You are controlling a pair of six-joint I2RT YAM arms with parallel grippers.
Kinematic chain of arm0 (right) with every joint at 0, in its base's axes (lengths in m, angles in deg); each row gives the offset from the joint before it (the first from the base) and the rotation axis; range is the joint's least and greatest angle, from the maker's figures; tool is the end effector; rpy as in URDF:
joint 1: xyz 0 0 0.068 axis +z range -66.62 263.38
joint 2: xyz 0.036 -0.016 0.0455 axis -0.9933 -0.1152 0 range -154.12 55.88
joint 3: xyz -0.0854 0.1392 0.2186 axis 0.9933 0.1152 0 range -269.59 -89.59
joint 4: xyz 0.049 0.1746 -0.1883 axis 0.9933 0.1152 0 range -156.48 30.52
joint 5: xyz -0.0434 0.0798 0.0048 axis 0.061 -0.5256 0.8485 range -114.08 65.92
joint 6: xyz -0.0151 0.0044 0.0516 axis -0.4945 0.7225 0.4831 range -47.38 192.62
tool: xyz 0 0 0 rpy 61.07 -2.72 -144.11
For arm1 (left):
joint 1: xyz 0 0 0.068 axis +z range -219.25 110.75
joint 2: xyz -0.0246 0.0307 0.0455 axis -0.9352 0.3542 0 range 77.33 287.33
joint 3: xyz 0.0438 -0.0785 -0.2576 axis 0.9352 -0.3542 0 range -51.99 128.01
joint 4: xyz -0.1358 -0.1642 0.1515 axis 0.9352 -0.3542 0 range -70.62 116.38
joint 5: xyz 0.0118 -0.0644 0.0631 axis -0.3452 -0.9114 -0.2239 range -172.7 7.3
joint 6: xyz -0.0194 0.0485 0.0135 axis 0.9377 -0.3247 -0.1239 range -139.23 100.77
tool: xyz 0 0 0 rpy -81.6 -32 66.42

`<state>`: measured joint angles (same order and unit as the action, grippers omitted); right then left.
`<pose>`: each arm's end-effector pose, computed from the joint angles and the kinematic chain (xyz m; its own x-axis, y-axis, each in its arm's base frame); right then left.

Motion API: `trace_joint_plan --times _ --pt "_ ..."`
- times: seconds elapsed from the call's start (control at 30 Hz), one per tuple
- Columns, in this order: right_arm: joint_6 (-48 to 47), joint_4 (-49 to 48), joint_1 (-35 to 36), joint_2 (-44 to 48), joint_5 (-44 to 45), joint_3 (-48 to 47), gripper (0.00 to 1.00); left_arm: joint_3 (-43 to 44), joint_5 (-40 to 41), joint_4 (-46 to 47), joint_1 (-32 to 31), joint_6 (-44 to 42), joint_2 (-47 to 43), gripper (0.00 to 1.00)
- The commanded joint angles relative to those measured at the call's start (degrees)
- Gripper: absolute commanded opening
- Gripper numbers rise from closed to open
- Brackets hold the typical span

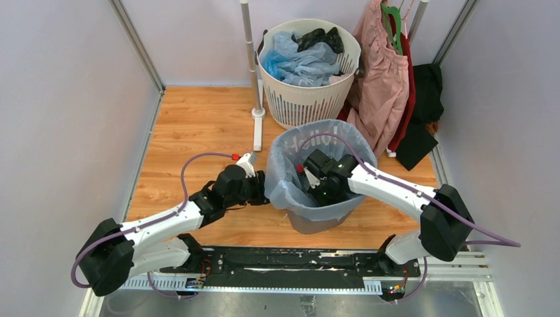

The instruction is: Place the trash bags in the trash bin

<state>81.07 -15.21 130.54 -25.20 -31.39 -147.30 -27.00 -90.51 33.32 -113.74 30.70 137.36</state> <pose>0.1712 0.1913 0.2268 -0.7588 -0.6038 -0.2440 -0.6457 0.7466 0.1604 0.1533 -0.1572 0.1992 -0.8131 -0.2642 -0.5187 0.2446 0.6535 -0.7163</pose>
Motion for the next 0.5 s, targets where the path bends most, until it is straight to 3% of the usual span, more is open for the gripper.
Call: trace_joint_plan --times 0.0,0.47 --pt "1.5 -0.6 -1.1 -2.4 -1.2 1.4 0.00 2.0 0.4 -0.9 -0.5 -0.1 -1.2 0.41" --pt "5.0 -3.3 -1.6 -4.4 -4.7 3.5 0.00 1.8 0.9 -2.7 -0.5 0.0 -3.7 0.41"
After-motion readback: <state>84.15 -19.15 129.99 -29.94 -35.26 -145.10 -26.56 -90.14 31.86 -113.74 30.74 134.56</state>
